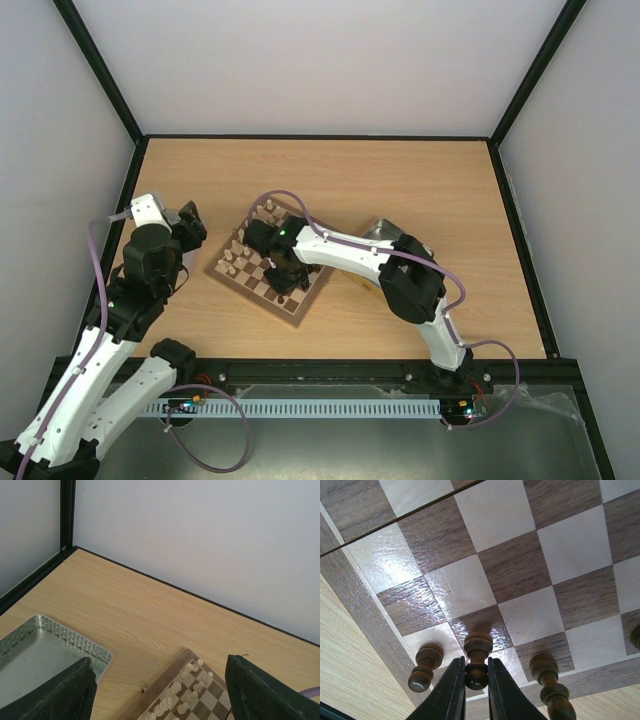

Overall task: Set up the chess pieces on the board
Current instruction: Place the chess piece on the chessboard.

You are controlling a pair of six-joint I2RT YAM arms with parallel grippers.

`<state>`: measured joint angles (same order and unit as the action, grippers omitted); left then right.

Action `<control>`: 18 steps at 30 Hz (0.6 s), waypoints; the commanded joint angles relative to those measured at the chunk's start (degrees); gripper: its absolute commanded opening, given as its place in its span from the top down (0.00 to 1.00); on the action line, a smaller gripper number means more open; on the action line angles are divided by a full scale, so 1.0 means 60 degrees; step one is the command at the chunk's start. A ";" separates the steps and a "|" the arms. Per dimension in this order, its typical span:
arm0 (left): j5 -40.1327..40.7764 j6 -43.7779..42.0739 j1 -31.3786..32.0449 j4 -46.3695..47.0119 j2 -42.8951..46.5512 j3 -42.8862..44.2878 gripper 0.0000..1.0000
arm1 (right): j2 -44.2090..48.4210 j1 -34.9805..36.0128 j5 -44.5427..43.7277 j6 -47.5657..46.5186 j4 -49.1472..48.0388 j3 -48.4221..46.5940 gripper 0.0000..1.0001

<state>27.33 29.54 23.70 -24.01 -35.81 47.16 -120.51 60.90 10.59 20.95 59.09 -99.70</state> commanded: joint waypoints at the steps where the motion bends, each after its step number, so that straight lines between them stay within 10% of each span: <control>1: 0.0114 -0.0040 -0.0054 0.0035 -0.0044 -0.0138 0.28 | -0.0068 0.0089 -0.0093 -0.0093 0.0322 0.0094 0.88; 18: 0.0057 -0.0002 -0.0056 0.0047 -0.0038 -0.0187 0.28 | 0.0018 0.0100 -0.0352 0.0082 0.0250 -0.0037 0.80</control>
<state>27.24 29.54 23.70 -24.01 -36.14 46.81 -120.51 60.90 10.35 21.02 59.09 -98.94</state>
